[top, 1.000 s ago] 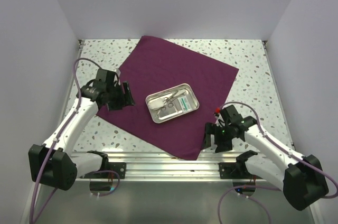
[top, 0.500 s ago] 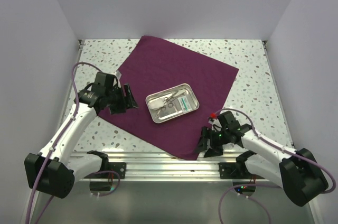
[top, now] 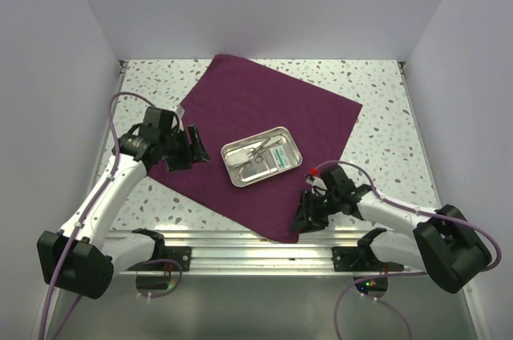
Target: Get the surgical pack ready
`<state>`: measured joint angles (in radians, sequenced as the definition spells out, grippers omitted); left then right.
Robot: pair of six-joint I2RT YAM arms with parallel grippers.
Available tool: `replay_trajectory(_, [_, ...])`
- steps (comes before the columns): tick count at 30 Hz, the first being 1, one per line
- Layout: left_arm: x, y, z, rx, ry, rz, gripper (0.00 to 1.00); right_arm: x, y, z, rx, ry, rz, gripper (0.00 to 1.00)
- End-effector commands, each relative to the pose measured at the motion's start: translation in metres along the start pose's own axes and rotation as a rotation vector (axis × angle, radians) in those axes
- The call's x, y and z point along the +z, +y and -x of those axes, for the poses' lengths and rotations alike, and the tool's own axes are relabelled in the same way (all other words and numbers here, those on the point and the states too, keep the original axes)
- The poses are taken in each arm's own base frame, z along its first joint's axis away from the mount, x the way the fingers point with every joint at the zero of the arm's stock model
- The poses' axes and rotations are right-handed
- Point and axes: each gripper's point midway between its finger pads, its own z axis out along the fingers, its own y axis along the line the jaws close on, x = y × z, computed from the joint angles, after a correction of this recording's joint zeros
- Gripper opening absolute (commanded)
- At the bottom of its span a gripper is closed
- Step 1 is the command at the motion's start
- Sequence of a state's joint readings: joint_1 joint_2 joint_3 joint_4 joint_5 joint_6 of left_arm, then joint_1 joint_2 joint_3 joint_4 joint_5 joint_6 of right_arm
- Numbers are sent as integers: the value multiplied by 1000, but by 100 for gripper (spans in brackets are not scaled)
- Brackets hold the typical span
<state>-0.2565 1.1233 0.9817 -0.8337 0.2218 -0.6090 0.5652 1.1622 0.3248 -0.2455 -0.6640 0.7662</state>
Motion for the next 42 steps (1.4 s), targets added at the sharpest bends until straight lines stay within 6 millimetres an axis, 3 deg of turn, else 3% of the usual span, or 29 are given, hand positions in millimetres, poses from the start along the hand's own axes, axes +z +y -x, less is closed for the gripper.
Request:
replay_trajectory(1, [-8, -10, 9, 18, -24, -21, 70, 0, 18, 12, -24, -60, 62, 33])
replay_trajectory(2, [-9, -10, 9, 17, -27, -20, 70, -2, 24, 14, -31, -66, 76, 23])
replay_trajectory(5, [-10, -10, 10, 20, -30, -18, 70, -9, 40, 18, -42, -73, 111, 10])
replay_trajectory(6, [-10, -8, 10, 18, -29, -13, 70, -16, 53, 24, -60, -89, 127, 5])
replay_trajectory(8, [-12, -8, 13, 20, -43, -5, 70, -29, 80, 39, -98, -129, 157, 2])
replay_trajectory(11, [-16, -8, 19, 25, -61, 12, 70, -36, 100, 55, -98, -145, 153, 0])
replay_trajectory(14, [-21, -8, 26, 28, -85, 30, 70, -50, 142, 89, -128, -183, 161, 0])
replay_trajectory(17, [-29, -10, 34, 30, -113, 43, 70, -48, 150, 119, -99, -192, 113, 0])
replay_trajectory(18, [-31, -10, 35, 32, -117, 44, 71, -58, 162, 133, -98, -225, 105, 0])
replay_trajectory(20, [-36, -13, 40, 33, -137, 39, 70, -59, 162, 156, -58, -241, 84, 0])
replay_trajectory(21, [-37, -13, 40, 34, -138, 40, 71, -67, 172, 167, -58, -262, 87, 0])
replay_trajectory(26, [-42, -20, 45, 33, -149, 26, 71, -78, 188, 218, -31, -316, 100, 0])
replay_trajectory(27, [-43, -20, 47, 37, -156, 26, 71, -68, 180, 226, -2, -295, 82, 0])
replay_trajectory(31, [-33, -18, 52, 65, -137, 47, 71, -66, 171, 263, 29, -321, 41, 0])
replay_trajectory(32, [-33, -19, 54, 70, -135, 45, 71, -70, 178, 271, 19, -332, 57, 0])
replay_trajectory(33, [-28, -18, 55, 84, -119, 54, 71, -60, 173, 279, 33, -312, 56, 0])
replay_trajectory(35, [-25, -19, 60, 97, -117, 59, 71, -59, 181, 290, 20, -304, 71, 0])
replay_trajectory(36, [-19, -18, 61, 105, -106, 68, 71, -49, 175, 296, 33, -286, 57, 0])
replay_trajectory(42, [6, -17, 67, 120, -67, 71, 71, -31, 174, 324, 53, -271, 70, 0])
